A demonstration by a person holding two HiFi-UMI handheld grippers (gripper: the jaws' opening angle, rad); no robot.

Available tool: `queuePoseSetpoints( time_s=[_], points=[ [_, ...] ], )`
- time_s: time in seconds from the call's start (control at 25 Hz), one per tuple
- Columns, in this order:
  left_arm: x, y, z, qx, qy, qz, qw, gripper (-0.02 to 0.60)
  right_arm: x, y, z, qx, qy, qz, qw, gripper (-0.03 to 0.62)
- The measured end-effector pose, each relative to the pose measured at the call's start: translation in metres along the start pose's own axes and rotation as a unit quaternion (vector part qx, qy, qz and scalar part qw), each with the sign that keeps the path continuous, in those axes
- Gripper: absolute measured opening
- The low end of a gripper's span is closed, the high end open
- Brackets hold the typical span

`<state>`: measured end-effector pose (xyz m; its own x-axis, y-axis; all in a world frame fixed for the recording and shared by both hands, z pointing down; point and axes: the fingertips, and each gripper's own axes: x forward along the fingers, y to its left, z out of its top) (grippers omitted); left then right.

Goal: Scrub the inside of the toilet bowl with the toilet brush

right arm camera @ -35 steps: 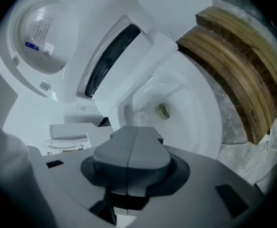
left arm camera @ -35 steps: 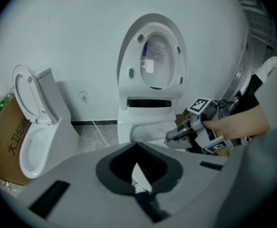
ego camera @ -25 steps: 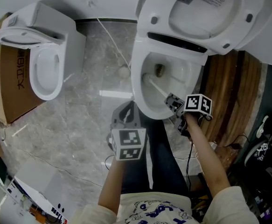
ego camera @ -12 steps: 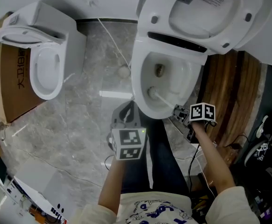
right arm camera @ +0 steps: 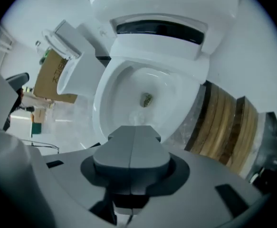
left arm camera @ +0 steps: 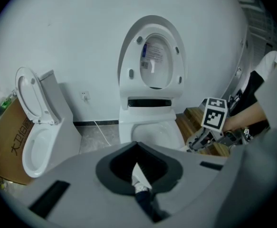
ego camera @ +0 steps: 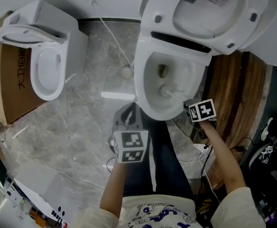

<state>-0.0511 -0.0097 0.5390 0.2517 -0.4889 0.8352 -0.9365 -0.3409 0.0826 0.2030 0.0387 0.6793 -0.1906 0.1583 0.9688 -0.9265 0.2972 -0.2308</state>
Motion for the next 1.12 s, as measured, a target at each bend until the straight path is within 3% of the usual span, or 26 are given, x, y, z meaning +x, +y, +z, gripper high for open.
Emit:
queuePoseSetpoints(
  time_s=[0.12, 0.24, 0.48, 0.56, 0.64, 0.72, 0.84, 1.12],
  points=[
    [0.000, 0.001, 0.000, -0.001, -0.001, 0.002, 1.0000, 0.002, -0.002, -0.010, 0.016, -0.081, 0.003, -0.057, 0.995, 0.172],
    [-0.001, 0.002, 0.001, -0.002, -0.001, 0.004, 1.0000, 0.002, -0.004, -0.019, 0.033, -0.172, -0.004, -0.115, 0.978, 0.172],
    [-0.002, 0.009, 0.001, -0.005, -0.002, 0.011, 0.9999, 0.002, -0.013, -0.030, 0.062, -0.334, -0.023, -0.231, 0.914, 0.172],
    [-0.002, 0.010, 0.001, -0.006, -0.002, 0.012, 0.9999, 0.002, -0.016, -0.030, 0.066, -0.373, -0.024, -0.264, 0.889, 0.172],
    [-0.002, 0.011, 0.001, -0.006, -0.002, 0.011, 0.9999, 0.002, -0.017, -0.026, 0.064, -0.394, -0.018, -0.284, 0.874, 0.172],
    [-0.002, 0.011, 0.002, -0.007, -0.003, 0.011, 0.9999, 0.002, -0.015, -0.021, 0.059, -0.392, -0.012, -0.289, 0.873, 0.172],
    [-0.002, 0.013, 0.002, -0.007, -0.003, 0.010, 0.9999, 0.002, -0.013, -0.014, 0.049, -0.374, -0.004, -0.280, 0.884, 0.172],
    [-0.002, 0.013, 0.001, -0.006, -0.001, 0.009, 0.9999, 0.002, -0.003, 0.016, 0.018, -0.297, 0.022, -0.220, 0.929, 0.172]
  ],
)
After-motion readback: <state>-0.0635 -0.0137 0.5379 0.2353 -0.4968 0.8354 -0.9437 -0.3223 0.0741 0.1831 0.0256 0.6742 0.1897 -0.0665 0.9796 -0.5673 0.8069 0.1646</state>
